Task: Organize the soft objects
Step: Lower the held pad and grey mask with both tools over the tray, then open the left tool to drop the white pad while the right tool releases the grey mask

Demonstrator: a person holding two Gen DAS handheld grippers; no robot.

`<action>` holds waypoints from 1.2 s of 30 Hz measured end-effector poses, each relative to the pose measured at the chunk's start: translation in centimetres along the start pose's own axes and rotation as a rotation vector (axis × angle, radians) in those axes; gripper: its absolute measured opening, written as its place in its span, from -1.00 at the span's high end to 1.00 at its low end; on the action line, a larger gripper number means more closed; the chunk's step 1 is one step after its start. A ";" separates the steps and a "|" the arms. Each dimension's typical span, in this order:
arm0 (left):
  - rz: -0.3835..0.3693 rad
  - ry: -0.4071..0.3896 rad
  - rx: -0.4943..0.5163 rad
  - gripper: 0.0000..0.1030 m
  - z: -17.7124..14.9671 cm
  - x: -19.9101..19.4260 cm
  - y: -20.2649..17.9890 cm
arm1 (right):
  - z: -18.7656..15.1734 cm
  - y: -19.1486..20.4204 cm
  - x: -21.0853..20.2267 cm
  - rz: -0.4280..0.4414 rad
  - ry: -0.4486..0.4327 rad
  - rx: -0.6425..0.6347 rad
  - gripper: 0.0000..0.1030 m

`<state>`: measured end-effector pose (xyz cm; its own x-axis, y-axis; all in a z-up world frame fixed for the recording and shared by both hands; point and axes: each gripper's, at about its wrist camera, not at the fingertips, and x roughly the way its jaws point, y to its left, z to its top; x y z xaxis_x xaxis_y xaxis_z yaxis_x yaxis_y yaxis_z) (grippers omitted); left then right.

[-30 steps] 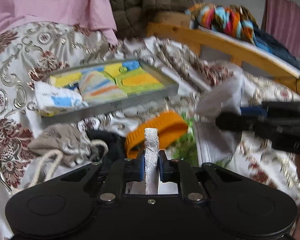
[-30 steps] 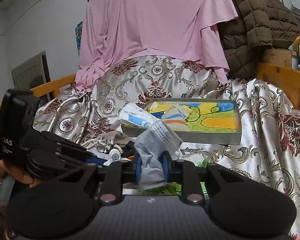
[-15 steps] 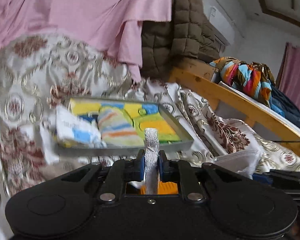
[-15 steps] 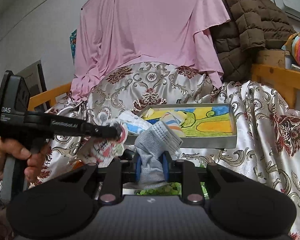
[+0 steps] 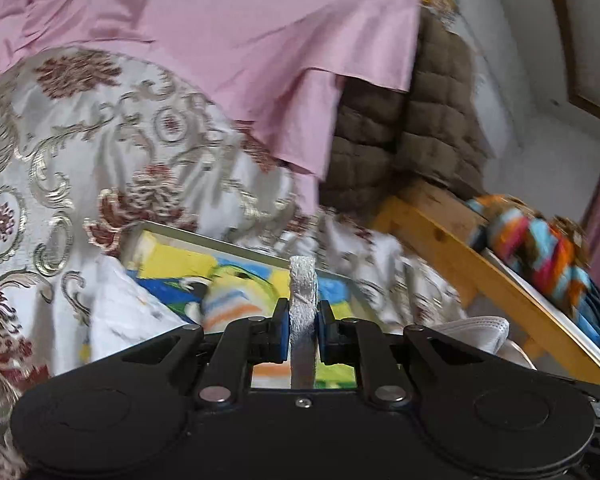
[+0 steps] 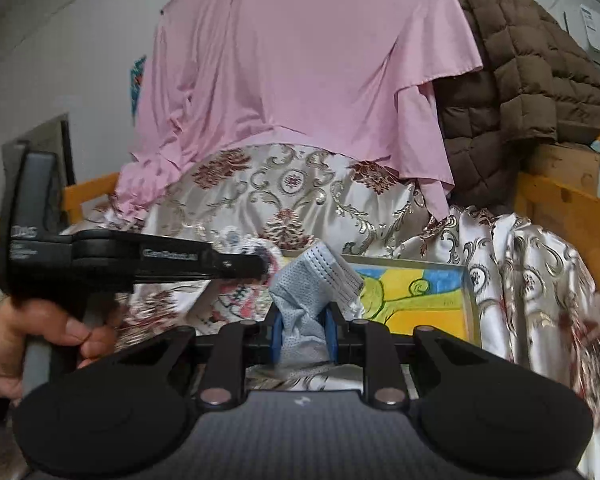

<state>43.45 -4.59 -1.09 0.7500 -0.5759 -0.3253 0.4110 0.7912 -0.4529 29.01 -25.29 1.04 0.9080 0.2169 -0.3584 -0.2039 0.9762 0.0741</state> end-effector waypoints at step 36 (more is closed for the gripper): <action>0.114 0.111 -0.187 0.41 -1.1 7.3 8.0 | 1.8 -0.2 22.5 -0.152 0.323 0.099 0.32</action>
<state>51.62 -2.73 -8.03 0.7200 -0.5126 -0.4678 0.2163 0.8063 -0.5505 50.17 -20.63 -5.34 0.7599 0.0723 -0.6460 -0.0253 0.9963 0.0817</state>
